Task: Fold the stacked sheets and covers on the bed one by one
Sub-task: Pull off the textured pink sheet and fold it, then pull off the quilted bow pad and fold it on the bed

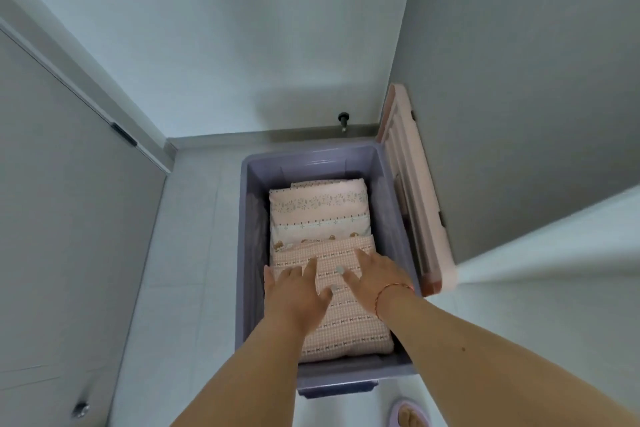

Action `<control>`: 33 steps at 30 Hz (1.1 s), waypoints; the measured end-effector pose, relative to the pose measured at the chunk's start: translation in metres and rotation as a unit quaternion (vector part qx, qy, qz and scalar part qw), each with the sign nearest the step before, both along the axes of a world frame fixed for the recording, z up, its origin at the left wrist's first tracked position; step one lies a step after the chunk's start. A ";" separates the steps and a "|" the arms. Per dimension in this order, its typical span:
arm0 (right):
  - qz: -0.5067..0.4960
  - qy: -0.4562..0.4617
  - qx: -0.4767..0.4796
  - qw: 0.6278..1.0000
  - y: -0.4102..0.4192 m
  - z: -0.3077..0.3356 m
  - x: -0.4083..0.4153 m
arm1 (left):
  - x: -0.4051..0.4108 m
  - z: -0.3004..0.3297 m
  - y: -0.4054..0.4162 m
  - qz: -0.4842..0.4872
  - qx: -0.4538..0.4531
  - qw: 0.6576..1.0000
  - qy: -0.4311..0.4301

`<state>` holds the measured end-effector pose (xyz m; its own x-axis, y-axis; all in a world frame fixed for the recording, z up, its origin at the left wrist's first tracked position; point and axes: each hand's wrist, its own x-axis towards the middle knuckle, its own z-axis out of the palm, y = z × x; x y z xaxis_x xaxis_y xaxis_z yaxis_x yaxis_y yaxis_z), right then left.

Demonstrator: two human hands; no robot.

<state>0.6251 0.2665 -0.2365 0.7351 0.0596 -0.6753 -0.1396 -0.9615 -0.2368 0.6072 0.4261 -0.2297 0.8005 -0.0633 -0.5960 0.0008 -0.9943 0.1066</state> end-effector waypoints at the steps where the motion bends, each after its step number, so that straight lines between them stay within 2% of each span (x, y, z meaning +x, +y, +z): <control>1: -0.010 -0.005 0.005 1.000 -0.001 0.011 -0.004 | -0.003 0.012 0.000 0.002 -0.003 1.000 0.001; 10: -0.075 -0.069 0.058 0.993 -0.033 0.173 -0.030 | -0.033 0.190 -0.021 0.001 -0.008 0.999 -0.042; 15: -0.094 -0.110 0.069 0.987 -0.055 0.240 -0.047 | -0.049 0.262 -0.038 -0.019 0.003 0.998 -0.068; 24: -0.120 -0.210 0.065 0.968 -0.088 0.331 -0.085 | -0.076 0.337 -0.068 -0.062 0.001 0.989 -0.138; 33: -0.157 -0.252 0.018 0.955 -0.119 0.388 -0.183 | -0.160 0.399 -0.101 -0.136 -0.019 0.972 -0.192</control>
